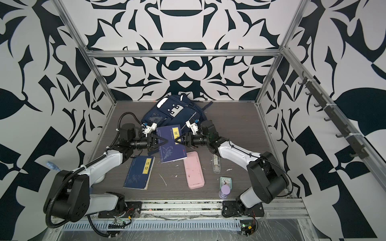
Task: Pack books, pencil case, and school supplies into a backpack
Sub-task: Pass the book.
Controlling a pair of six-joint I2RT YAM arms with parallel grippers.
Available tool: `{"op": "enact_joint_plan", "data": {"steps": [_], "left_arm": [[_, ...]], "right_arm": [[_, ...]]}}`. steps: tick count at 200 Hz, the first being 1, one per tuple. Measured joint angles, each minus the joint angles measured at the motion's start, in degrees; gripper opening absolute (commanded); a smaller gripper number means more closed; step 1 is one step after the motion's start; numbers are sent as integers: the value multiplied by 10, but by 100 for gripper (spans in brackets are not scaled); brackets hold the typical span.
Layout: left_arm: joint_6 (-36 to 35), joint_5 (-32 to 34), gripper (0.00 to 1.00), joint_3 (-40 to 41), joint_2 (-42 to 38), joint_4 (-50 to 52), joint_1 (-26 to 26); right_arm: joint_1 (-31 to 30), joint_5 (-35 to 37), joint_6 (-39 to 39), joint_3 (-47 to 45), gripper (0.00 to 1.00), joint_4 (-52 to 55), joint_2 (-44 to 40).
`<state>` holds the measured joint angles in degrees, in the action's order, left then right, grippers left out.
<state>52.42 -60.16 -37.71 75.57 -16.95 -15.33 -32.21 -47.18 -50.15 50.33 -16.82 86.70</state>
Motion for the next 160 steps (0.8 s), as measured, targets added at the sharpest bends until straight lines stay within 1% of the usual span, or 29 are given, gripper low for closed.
{"op": "enact_joint_plan", "data": {"steps": [44, 62, 77, 127, 160], "left_arm": [[-33, 10, 13, -5, 0, 55, 1], [-44, 13, 13, -8, 0, 70, 1], [-49, 15, 13, -8, 0, 76, 1], [-58, 23, 14, -9, 0, 89, 2], [-60, 25, 15, -9, 0, 102, 2]], "right_arm": [[0, -11, -16, 0, 30, -13, 0], [0, -15, -24, 0, 25, -16, 0], [0, -18, -26, 0, 23, -20, 0], [-1, -26, -47, 0, 21, -49, 18], [-9, -27, -53, 0, 15, -63, 38]]}}
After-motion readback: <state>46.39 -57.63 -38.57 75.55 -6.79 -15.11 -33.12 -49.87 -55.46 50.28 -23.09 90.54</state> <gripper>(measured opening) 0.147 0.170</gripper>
